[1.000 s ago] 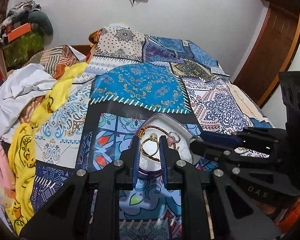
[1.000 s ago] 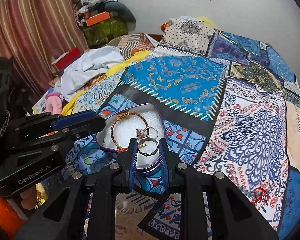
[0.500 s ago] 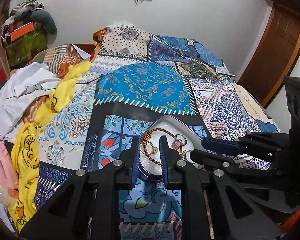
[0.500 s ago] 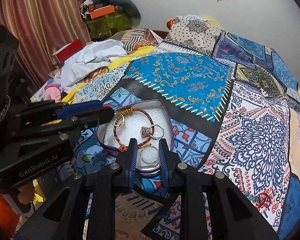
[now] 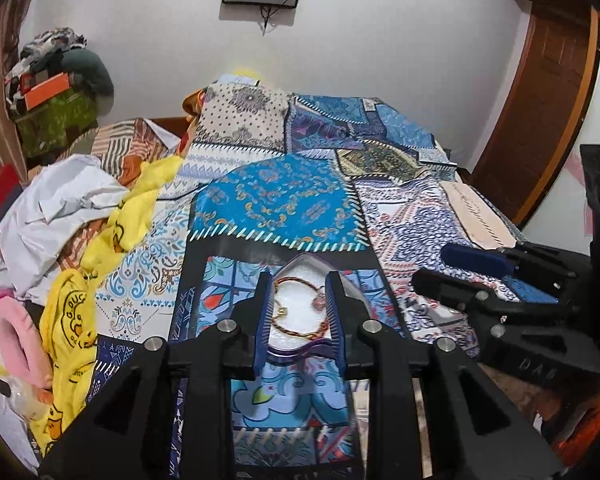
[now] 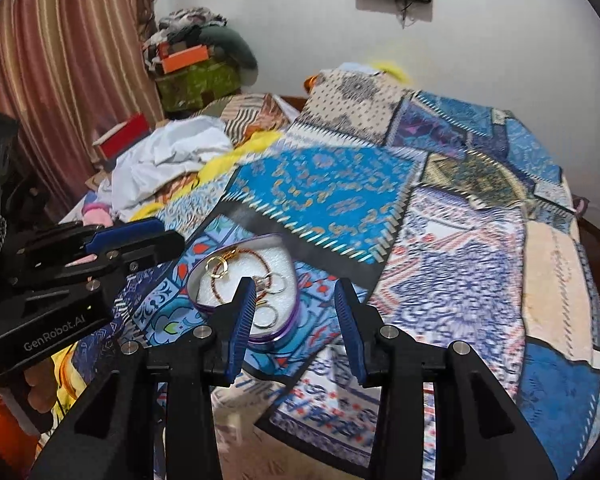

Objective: Organize jewelry
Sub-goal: 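Move both tools back to the remaining rings and red cord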

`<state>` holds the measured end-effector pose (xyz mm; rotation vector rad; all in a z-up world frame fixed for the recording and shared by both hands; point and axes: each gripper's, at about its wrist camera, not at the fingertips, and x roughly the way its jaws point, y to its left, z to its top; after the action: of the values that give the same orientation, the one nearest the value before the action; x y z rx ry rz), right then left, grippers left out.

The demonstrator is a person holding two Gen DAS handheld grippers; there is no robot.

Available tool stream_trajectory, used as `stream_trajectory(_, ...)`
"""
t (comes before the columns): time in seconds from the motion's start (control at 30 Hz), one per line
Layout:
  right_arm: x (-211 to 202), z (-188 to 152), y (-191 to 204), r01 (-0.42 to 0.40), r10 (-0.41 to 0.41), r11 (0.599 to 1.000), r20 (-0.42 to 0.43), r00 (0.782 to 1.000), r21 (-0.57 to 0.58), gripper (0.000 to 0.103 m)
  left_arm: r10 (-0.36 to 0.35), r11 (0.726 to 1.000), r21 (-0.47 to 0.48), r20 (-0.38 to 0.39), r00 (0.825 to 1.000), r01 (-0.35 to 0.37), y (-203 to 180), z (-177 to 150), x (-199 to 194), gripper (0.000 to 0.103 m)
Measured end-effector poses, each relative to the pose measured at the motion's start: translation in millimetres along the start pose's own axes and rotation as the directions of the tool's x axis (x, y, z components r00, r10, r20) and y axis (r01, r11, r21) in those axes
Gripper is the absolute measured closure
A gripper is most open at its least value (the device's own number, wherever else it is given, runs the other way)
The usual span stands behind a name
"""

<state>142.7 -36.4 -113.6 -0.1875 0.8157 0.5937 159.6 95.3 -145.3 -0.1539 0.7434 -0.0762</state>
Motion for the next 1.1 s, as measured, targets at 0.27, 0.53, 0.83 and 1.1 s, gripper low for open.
stream_trajectory(0.27,-36,-5,-28,0.070,-0.073,0.996,0.064,0.995,0.051,0.066,-0.023,0.999,0.039,0.011,1.000,0.022,-29,3,-12,0.073)
stream_trajectory(0.53,-70,-18,-67,0.158,-0.167,0.982,0.094,0.981,0.101,0.066,-0.053,0.994,0.096,-0.023,0.998,0.055,-66,2,-8,0.069)
stream_trajectory(0.83,-79,-39,-98,0.197,-0.209,0.968,0.066,0.976,0.154,0.066,-0.089,0.986,0.131,-0.106,0.990,0.103,-98,-7,17,0.069)
stream_trajectory(1.1,-64,-61,-113,0.184,-0.186,0.968,-0.006,0.983,0.172,0.066,-0.115,0.976,0.160,-0.210,0.971,0.150,-125,-22,53,0.069)
